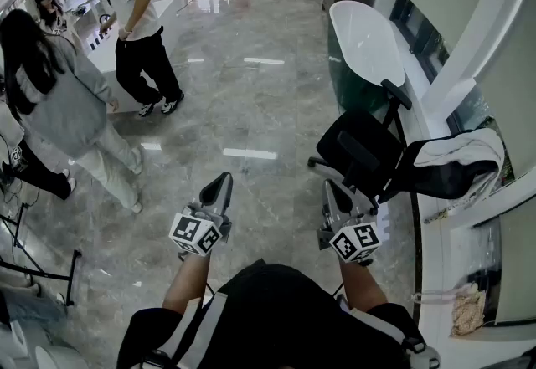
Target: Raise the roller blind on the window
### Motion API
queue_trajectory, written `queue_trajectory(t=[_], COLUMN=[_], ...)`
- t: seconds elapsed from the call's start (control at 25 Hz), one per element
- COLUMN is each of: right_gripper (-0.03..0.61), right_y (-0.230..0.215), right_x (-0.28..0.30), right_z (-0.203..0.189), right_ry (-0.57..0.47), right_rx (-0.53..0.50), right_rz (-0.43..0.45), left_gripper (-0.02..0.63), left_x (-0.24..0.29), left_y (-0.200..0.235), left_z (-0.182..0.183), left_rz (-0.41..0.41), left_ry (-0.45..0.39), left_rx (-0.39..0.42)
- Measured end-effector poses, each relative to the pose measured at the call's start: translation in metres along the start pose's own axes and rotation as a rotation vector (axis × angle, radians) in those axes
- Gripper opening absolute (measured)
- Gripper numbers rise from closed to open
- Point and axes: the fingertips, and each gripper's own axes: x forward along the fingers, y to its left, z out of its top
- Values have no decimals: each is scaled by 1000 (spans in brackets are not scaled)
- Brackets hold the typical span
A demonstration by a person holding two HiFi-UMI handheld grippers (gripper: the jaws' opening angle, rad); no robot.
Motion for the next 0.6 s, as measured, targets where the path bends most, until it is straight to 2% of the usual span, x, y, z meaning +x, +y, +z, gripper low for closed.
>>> queue_trajectory(t=[0.6], right_gripper=[-2], right_y=[13], right_x=[10], right_z=[-9], right_ry=[26], right_rx=[6], right_rz=[22], left_gripper=[2], left_x=[-3], left_y=[6], left_z=[-6], left_rz=[5], left_ry=[5], left_rx=[-40])
